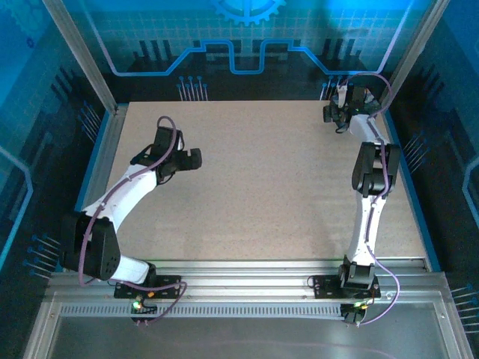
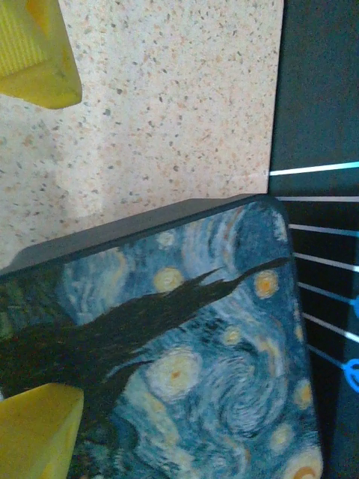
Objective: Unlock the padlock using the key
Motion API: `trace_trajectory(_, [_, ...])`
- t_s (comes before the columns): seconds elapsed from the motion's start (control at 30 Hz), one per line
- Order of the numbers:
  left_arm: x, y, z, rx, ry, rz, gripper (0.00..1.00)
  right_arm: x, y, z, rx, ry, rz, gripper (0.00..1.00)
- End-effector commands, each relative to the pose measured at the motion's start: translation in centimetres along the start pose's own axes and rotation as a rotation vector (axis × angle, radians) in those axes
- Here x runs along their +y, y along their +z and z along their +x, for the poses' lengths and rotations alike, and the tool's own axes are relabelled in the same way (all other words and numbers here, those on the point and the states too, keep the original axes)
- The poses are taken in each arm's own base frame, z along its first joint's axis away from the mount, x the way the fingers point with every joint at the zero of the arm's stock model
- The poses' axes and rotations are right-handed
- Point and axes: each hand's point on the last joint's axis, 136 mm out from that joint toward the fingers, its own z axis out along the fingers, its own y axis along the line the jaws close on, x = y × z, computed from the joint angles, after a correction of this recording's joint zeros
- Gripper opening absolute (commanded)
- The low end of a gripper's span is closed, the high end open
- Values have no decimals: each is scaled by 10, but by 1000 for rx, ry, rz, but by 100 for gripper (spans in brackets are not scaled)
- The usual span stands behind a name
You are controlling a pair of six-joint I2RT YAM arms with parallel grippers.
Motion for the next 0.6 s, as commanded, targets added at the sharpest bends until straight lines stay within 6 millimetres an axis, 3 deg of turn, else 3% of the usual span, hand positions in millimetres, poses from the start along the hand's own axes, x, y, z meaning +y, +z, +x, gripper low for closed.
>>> trace_trajectory(0.0, [-7,-5,0,7,-19,19,99,-6,10,-4,-1,-35,-24,93])
trace_trajectory(0.17, [-9,-5,1,7,-14,24,99,6,20,9,56,-43,-106,88])
trace_trajectory(0.33, [-9,-11,-3,-5,-5,24,99,26,20,35,146,-31,-211,83])
trace_trajectory(0.43, [-9,-16,-4,-12,2,25,99,39,13,51,193,-43,-262,77])
trace_trajectory(0.57, [-8,-25,-6,-33,11,33,99,54,-4,64,224,-129,-268,77])
